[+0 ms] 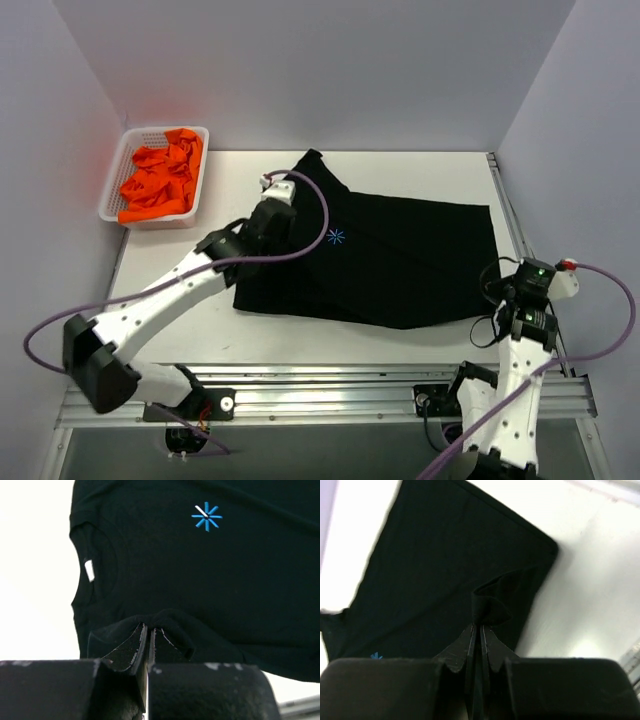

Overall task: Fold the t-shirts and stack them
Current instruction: Fold the tshirt

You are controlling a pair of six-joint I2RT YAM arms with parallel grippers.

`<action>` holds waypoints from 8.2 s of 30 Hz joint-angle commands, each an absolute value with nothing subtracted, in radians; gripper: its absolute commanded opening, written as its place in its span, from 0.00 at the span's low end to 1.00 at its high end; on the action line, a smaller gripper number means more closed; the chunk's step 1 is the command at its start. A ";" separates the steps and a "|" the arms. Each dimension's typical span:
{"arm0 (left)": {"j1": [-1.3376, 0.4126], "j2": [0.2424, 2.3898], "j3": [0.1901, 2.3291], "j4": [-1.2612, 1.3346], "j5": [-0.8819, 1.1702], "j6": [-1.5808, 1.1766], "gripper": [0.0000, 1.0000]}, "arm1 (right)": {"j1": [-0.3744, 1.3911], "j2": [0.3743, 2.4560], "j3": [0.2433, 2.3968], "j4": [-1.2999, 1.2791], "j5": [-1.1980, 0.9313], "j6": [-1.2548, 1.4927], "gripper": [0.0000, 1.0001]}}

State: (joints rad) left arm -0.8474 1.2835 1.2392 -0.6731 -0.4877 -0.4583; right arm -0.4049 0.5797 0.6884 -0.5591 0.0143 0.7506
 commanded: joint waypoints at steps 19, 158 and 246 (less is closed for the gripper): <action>-0.511 1.968 1.876 -0.623 -0.161 -0.379 0.94 | -0.315 1.222 0.843 -0.162 0.168 0.836 1.00; -0.416 1.309 0.571 -0.053 -0.417 -0.871 0.02 | 0.537 2.249 1.730 -0.376 0.704 0.546 0.67; -0.295 1.040 0.480 -0.020 -0.313 -0.841 0.95 | 0.275 1.184 0.540 -0.121 0.285 0.914 0.53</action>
State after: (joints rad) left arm -0.2993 1.0397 0.4789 -0.0673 -0.3122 -0.8536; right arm 0.2703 1.1526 0.5579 -0.1516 0.2897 0.9230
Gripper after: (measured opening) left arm 0.949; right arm 0.544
